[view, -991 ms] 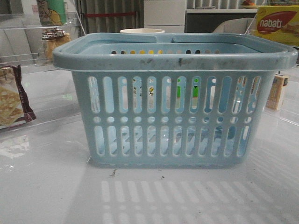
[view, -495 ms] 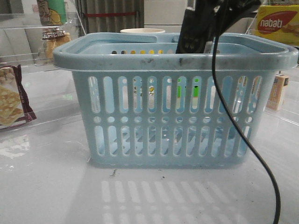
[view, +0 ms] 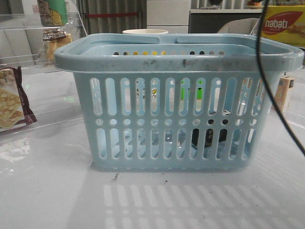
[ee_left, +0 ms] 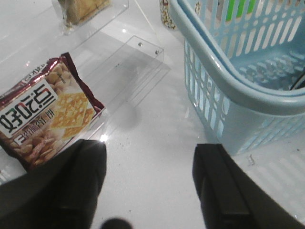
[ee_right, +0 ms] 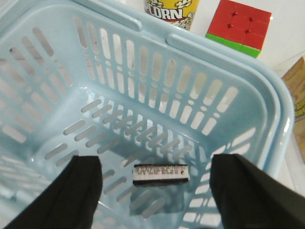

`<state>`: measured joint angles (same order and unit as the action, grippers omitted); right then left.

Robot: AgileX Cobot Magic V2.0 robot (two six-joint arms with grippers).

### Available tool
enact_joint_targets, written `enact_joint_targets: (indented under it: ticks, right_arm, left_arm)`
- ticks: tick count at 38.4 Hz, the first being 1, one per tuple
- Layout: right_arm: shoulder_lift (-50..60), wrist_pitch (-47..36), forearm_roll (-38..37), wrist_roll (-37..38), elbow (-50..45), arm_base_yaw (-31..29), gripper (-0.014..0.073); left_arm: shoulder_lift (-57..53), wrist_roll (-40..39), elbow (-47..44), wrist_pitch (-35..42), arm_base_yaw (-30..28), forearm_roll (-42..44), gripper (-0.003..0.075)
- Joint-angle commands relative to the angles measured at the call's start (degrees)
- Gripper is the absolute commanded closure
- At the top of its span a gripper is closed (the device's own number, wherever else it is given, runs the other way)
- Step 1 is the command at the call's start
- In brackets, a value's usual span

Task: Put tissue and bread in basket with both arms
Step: 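Lower the tissue pack into the basket and open the right gripper, then grasp the clear bread bag on the shelf with the left gripper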

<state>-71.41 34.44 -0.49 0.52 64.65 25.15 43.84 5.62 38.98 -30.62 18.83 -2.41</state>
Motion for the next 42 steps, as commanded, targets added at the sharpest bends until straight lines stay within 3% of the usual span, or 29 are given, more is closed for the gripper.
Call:
enact_joint_targets:
  ticks: [1, 9, 18, 29, 42]
  right_arm:
    - [8.0, -3.6, -0.9, -1.6, -3.3, -0.1, 0.0013]
    - [22.6, -3.3, -0.9, -1.6, -14.8, -0.2, 0.0013]
    - [32.9, -0.4, -0.9, -1.6, -19.9, -0.2, 0.0013]
    - [34.0, 1.6, -0.9, -1.6, -20.1, -0.2, 0.0013]
    - [34.0, 1.7, -0.9, -1.6, -20.1, -0.2, 0.0013]
  left_arm:
    - [1.4, -1.4, 3.2, 6.8, 0.5, -0.5, 0.0165]
    - [14.1, -1.4, 11.5, 6.1, 0.3, -0.5, 0.0148]
    - [32.7, -1.4, 27.5, 6.3, -6.4, -0.5, 0.0151]
    - [52.8, -1.4, 47.4, 6.4, -10.8, -0.7, 0.0151]
    - [68.0, -1.4, 61.2, 9.6, -12.0, -0.7, 0.0169]
